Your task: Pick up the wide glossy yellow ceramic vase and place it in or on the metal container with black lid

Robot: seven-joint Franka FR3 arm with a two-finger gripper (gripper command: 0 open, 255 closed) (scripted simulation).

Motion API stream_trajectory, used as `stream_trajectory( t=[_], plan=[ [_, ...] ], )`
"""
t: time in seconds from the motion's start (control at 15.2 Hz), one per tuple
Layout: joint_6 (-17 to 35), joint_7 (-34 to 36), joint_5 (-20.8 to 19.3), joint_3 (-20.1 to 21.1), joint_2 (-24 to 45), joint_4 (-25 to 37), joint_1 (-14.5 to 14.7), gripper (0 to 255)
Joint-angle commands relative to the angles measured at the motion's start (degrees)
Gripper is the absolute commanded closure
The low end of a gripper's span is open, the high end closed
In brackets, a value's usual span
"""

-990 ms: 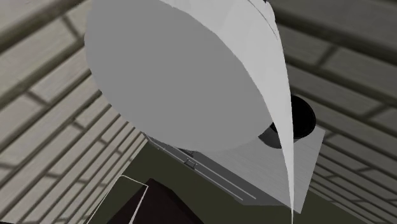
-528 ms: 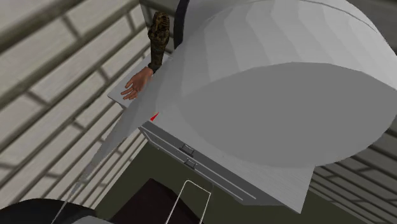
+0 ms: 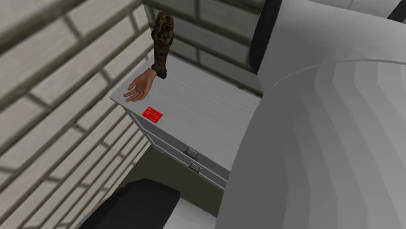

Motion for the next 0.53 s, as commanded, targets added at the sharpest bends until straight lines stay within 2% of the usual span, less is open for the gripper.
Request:
stream_trajectory(
  t=[0.0, 0.13, 0.2, 0.26, 0.46],
  plan=[
    [-3.3, -2.4, -0.2, -0.6, 3.3, 6.8, -0.6, 255],
    [-6.9, -4.8, -0.5, -1.3, 8.0, 15.4, -0.9, 255],
    [-9.7, -6.1, -0.7, -1.7, 11.5, 21.8, -0.7, 255],
    [-13.8, -7.6, -0.9, -2.4, 16.6, 31.3, 0.1, 255],
    [-8.4, -6.8, -0.7, -2.0, 12.7, 21.8, -1.3, 255]
  ],
)
